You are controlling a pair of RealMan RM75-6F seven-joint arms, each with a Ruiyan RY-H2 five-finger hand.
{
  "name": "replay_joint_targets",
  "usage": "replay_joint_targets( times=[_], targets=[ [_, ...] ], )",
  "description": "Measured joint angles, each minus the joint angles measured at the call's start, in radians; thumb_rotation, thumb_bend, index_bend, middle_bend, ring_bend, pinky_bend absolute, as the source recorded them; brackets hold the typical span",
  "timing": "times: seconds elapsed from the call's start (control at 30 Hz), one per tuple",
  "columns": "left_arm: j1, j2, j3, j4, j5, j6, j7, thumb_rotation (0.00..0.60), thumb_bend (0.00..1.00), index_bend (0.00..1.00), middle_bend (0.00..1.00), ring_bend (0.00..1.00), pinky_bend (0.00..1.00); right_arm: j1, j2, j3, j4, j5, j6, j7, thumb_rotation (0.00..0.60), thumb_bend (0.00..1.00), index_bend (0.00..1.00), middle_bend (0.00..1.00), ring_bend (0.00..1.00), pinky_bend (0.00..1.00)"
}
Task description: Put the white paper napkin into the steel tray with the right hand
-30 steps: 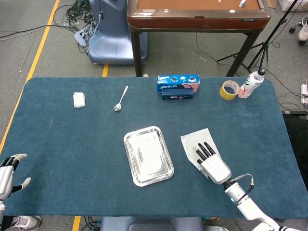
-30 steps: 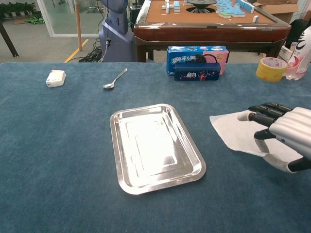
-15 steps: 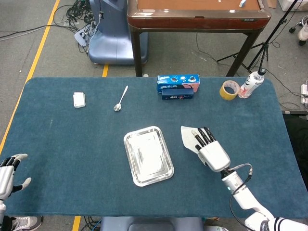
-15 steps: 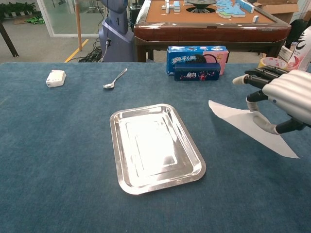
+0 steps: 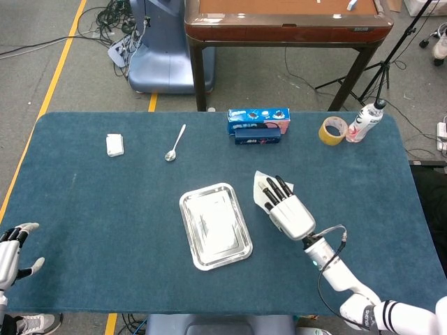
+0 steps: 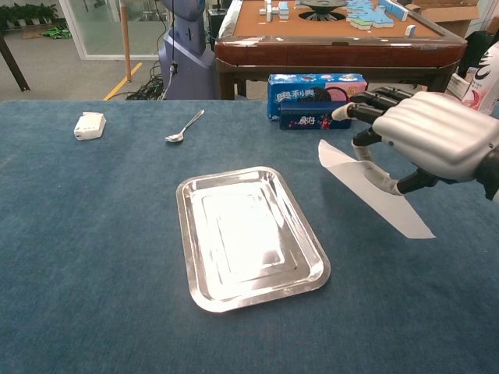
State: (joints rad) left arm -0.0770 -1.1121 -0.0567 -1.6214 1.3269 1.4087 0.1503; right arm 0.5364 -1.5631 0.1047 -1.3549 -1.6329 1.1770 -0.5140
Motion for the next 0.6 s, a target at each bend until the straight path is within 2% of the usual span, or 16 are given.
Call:
replay_joint_targets(
  times=[0.33,0.6],
  targets=[
    [-0.001,-0.001,0.0,0.002,-0.003,-0.004,-0.002,0.6,0.2,0.24,0.22,0.21,0.32,0.109,-0.003,0.014,-0.019,-0.045,-0.083,-0.064,0.6,1.0,0.58,0.14,0.0,0.03],
    [-0.002,0.0,0.003,0.003,0.001,-0.008,-0.005,0.6,0.2,0.24,0.22,0.21,0.32,0.181,-0.041,0.025,-0.043,-0.058,-0.136,-0.108,0.6,1.0,0.58,0.15,0.0,0.03]
  ],
)
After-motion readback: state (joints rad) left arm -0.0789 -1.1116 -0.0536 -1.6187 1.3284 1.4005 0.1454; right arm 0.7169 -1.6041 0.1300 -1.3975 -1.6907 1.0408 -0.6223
